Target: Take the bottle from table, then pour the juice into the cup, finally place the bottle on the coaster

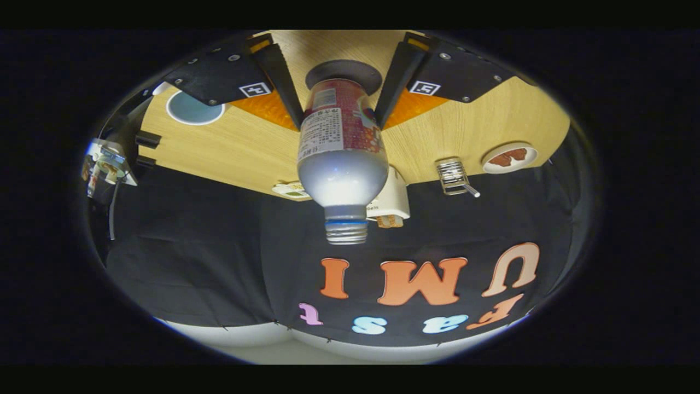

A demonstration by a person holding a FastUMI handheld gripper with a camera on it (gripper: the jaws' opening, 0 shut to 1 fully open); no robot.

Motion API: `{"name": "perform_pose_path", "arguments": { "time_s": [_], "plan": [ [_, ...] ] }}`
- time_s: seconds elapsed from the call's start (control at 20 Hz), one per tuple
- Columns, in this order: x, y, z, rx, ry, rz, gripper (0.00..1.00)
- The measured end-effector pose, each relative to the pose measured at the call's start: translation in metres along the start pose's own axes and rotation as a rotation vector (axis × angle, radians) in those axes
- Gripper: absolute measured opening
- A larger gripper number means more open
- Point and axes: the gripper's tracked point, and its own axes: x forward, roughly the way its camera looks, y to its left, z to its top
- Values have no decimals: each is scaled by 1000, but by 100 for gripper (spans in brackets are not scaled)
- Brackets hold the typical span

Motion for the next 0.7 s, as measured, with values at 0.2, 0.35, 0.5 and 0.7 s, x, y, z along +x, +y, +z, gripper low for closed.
{"name": "perform_pose_path", "arguments": {
  "time_s": [0.2, 0.35, 0.5, 0.7],
  "plan": [
    [2, 4, -19, 13, 29, 12, 77],
    [3, 3, -29, 6, 45, 0, 77],
    [0, 5, -29, -11, 40, -2, 77],
    [-4, 4, -32, -21, 45, -17, 78]
  ]
}}
